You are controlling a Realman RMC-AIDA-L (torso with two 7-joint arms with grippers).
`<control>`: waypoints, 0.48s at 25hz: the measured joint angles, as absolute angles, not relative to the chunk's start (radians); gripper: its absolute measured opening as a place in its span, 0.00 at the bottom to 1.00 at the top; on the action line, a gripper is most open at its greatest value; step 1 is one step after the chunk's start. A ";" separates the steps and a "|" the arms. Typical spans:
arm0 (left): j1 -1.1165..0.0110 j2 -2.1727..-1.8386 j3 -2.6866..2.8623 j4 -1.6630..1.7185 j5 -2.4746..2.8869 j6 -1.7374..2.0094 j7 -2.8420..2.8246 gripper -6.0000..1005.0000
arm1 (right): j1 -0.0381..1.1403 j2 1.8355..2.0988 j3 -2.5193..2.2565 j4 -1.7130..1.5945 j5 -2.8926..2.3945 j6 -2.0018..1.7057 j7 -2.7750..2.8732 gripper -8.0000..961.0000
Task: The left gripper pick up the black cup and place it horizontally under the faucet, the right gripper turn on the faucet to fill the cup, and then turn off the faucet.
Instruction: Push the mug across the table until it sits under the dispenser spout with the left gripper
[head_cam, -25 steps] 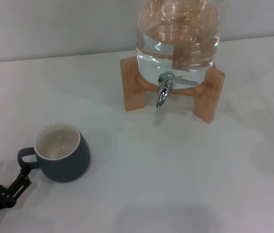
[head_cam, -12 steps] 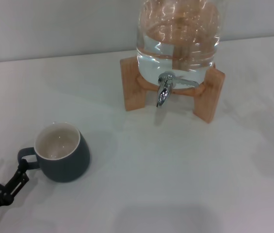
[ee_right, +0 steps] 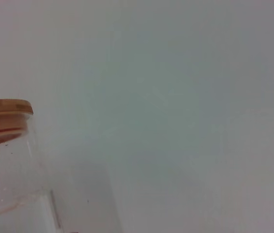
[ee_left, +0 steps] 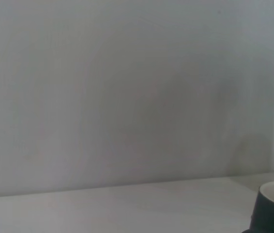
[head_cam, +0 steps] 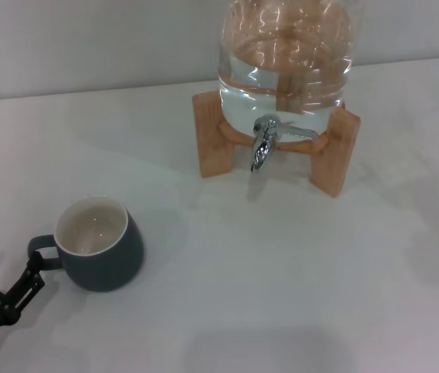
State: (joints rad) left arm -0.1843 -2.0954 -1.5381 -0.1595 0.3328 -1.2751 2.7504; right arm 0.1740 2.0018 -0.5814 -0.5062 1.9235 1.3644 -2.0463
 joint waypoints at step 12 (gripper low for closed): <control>-0.208 -2.095 -1.537 -0.159 0.320 -1.252 2.739 0.81 | 0.174 2.001 -0.581 -0.506 1.924 1.365 -2.046 0.88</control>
